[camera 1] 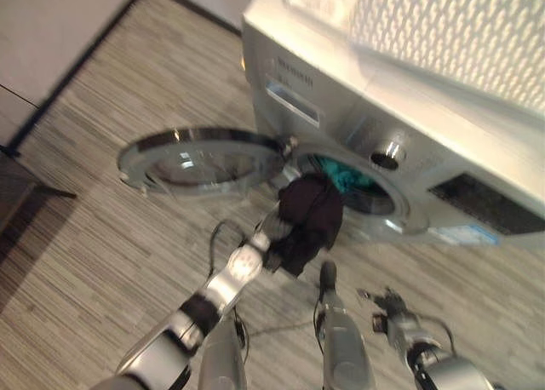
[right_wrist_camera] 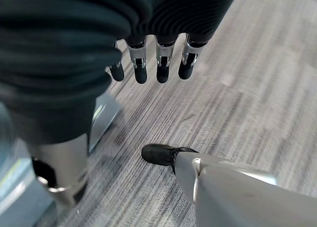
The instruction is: Grab the laundry basket,head to the washer,open it,put in the laundry and shut it.
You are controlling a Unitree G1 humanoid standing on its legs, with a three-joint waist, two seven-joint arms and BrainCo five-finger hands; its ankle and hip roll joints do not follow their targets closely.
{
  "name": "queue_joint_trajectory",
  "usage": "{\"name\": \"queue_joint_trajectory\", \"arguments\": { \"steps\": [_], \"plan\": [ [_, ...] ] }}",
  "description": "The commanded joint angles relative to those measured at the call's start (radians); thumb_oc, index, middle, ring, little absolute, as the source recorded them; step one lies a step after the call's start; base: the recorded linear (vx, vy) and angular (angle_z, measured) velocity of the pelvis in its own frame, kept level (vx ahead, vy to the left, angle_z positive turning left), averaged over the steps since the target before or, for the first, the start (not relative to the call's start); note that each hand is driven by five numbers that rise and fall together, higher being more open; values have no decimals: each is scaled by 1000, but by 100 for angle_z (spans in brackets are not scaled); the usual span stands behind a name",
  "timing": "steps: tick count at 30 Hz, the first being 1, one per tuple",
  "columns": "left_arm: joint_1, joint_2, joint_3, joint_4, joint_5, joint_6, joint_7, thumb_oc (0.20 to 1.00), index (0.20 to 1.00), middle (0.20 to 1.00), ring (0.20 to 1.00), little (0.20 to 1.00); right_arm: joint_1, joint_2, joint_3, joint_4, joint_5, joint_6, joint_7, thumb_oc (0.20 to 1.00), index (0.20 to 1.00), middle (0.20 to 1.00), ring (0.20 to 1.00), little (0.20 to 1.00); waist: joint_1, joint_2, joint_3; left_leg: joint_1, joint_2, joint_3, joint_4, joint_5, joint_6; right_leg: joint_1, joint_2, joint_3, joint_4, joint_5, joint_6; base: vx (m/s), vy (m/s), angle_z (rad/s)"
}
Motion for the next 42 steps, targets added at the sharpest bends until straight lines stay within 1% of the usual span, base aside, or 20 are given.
{"name": "queue_joint_trajectory", "arguments": {
  "steps": [1, 3, 4, 5, 9, 10, 15, 16, 17, 19, 22, 23, 26, 27, 32, 34, 37, 39, 41, 42],
  "plan": [
    [-87, -25, 48, 25, -47, -52, 58, 200, 200, 200, 200, 200, 46, 4, 40, 41, -29, 20, -25, 1000, 1000, 1000, 1000, 1000, -17, -13, -40, -104, 20, 34, 215, -170, 22, -172, -28, 125, 151, -106, 40, -72, 32, -11],
    [-147, -48, 66, 85, -74, -48, 70, 200, 200, 200, 200, 200, 41, 14, 42, 42, -17, 13, -24, 1000, 1000, 1000, 1000, 1000, -32, -14, -44, -168, 26, 33, 272, -192, 29, -241, -25, 140, 186, -111, 41, -45, 44, -13],
    [-174, -57, 83, 114, -95, -48, 77, 200, 200, 200, 200, 200, 39, 21, 45, 47, -9, 11, -25, 1000, 1000, 1000, 1000, 1000, -31, -7, -43, -183, 41, 27, 301, -230, 25, -261, -13, 141, 213, -141, 47, -5, 41, -14],
    [-219, -59, 102, 141, -117, -48, 83, 200, 200, 200, 200, 200, 35, 35, 48, 41, 8, 2, -24, 1000, 1000, 1000, 1000, 1000, -43, -6, -48, -241, 49, 25, 348, -249, 32, -329, -2, 160, 252, -145, 48, 13, 32, -16],
    [-264, -61, 113, 179, -138, -48, 90, 200, 200, 200, 200, 200, 38, 49, 56, 28, 26, -11, -27, 1000, 1000, 1000, 1000, 1000, -55, -9, -58, -287, 58, 27, 390, -271, 42, -390, 10, 177, 291, -155, 45, -42, 37, -24],
    [-343, -45, 140, 237, -182, -42, 92, 200, 200, 200, 200, 200, 27, 56, 52, -20, 71, -39, -41, 1000, 1000, 1000, 1000, 1000, -76, -17, -62, -355, 67, 26, 454, -303, 60, -468, 29, 199, 338, -162, 42, -38, 31, -18],
    [-405, -17, 175, 274, -225, -43, 97, 200, 200, 200, 200, 200, 14, 61, 34, -121, 138, -80, -64, 1000, 1000, 1000, 1000, 1000, -95, -17, -68, -423, 76, 19, 511, -330, 73, -536, 42, 211, 371, -170, 39, -8, -1, -28],
    [-462, 1, 214, 318, -275, -44, 103, 200, 200, 200, 200, 200, 12, 55, 41, -268, 157, -120, -97, 1000, 1000, 1000, 1000, 1000, -116, -19, -63, -469, 91, 11, 557, -349, 76, -592, 54, 225, 407, -177, 32, 10, -26, -14],
    [-485, 14, 238, 341, -292, -45, 108, 200, 200, 200, 200, 200, 5, 53, 47, -332, 152, -134, -109, 1000, 1000, 1000, 1000, 1000, -126, -21, -60, -480, 98, 14, 567, -359, 77, -614, 61, 230, 420, -181, 31, 24, -31, -16],
    [-506, 36, 270, 360, -324, -48, 108, 200, 200, 200, 200, 200, 7, 46, 52, -437, 150, -154, -118, 1000, 1000, 1000, 1000, 1000, -139, -29, -59, -498, 116, 20, 592, -373, 77, -643, 77, 238, 441, -186, 26, 30, -17, -20],
    [-537, 56, 305, 378, -356, -50, 105, 200, 200, 200, 200, 200, 15, 46, 56, -521, 146, -167, -128, 1000, 1000, 1000, 1000, 1000, -152, -39, -56, -512, 136, 30, 615, -392, 77, -673, 96, 242, 464, -194, 22, 39, -39, -26],
    [-568, 69, 341, 404, -390, -51, 109, 200, 200, 200, 200, 200, 27, 41, 68, -588, 144, -175, -125, 1000, 1000, 1000, 1000, 1000, -167, -53, -51, -513, 155, 40, 628, -406, 78, -692, 114, 241, 473, -195, 20, 58, -58, -27],
    [-649, 117, 393, 466, -440, -48, 107, 200, 200, 200, 200, 200, 64, 36, 81, -670, 149, -192, -115, 1000, 1000, 1000, 1000, 1000, -193, -76, -44, -505, 195, 59, 637, -417, 73, -713, 144, 233, 478, -195, 23, 43, -59, -33],
    [-650, 118, 393, 468, -441, -48, 105, 200, 200, 200, 200, 200, 64, 35, 82, -672, 149, -191, -115, 1000, 1000, 1000, 1000, 1000, -193, -75, -44, -505, 196, 59, 637, -418, 73, -713, 145, 233, 478, -195, 23, 44, -91, -43],
    [-801, 157, 429, 481, -567, -70, 104, 200, 200, 200, 200, 200, 107, 8, 78, -704, 146, -189, -115, 1000, 1000, 1000, 1000, 1000, -223, -84, -43, -469, 246, 77, 611, -414, 55, -719, 173, 220, 464, -193, 27, 80, -122, -28],
    [-903, 162, 443, 458, -681, -99, 98, 200, 200, 200, 200, 200, 135, -7, 56, -672, 142, -172, -123, 1000, 1000, 1000, 1000, 1000, -242, -82, -46, -442, 268, 88, 586, -407, 38, -721, 184, 214, 456, -191, 27, 110, -132, -9],
    [-1000, 175, 425, 433, -737, -123, 104, 200, 200, 200, 200, 200, 165, -33, 18, -649, 138, -158, -132, 1000, 1000, 1000, 1000, 1000, -258, -78, -57, -418, 292, 107, 563, -398, 19, -721, 201, 207, 444, -185, 28, 83, -94, -7],
    [-1038, 183, 418, 443, -746, -125, 108, 200, 200, 200, 200, 200, 176, -39, 5, -645, 145, -159, -131, 1000, 1000, 1000, 1000, 1000, -258, -79, -62, -408, 302, 117, 552, -394, 13, -721, 207, 206, 437, -183, 28, 59, -47, -8],
    [-1117, 222, 400, 447, -766, -148, 136, 200, 200, 200, 200, 200, 193, -48, -14, -645, 158, -166, -132, 1000, 1000, 1000, 1000, 1000, -264, -84, -71, -397, 319, 130, 544, -389, 2, -723, 223, 204, 428, -177, 34, 73, -66, -8],
    [-1179, 280, 387, 416, -776, -196, 175, 200, 200, 200, 200, 200, 221, -70, -33, -668, 145, -179, -139, 1000, 1000, 1000, 1000, 1000, -273, -91, -84, -397, 336, 136, 547, -385, -7, -729, 233, 200, 423, -170, 38, 51, -68, -7]
  ]
}}
